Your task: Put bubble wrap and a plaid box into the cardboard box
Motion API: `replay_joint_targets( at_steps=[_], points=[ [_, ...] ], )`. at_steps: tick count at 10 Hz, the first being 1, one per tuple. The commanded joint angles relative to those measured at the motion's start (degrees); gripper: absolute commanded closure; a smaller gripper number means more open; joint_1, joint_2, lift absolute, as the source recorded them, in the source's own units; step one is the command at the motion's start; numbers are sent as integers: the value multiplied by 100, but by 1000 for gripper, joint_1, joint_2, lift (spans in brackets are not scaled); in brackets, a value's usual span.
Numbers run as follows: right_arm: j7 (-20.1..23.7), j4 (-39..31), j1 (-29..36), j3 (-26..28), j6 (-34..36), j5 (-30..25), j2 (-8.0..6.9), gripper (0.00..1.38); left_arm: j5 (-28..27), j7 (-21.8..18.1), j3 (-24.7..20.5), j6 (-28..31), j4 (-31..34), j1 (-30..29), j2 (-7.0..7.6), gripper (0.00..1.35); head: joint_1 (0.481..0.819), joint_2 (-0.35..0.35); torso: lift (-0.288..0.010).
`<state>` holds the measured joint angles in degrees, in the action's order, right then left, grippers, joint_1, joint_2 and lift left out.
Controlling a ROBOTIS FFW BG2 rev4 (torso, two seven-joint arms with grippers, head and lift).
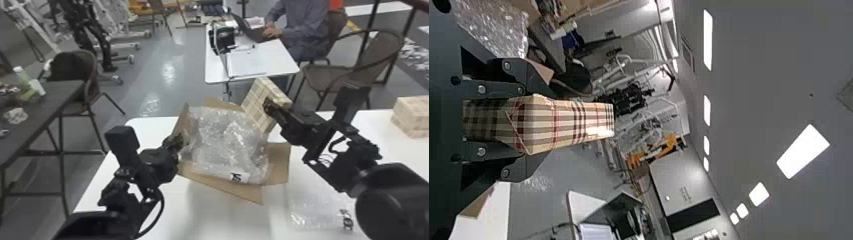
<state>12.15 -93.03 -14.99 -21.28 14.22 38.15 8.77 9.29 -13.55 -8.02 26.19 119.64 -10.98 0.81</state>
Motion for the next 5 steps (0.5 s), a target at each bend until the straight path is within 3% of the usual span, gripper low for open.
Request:
replay_joint_targets(
  at_steps=[1,5],
  points=[
    [288,434,-267,-192,248,342,-33,993,-15,2,11,0,-2,17,7,1225,601,222,-110],
    [587,1014,-487,-210,1373,790,-165,993,-15,10,2,-35,-2,17,-10,1225,629,273,-110]
  ],
)
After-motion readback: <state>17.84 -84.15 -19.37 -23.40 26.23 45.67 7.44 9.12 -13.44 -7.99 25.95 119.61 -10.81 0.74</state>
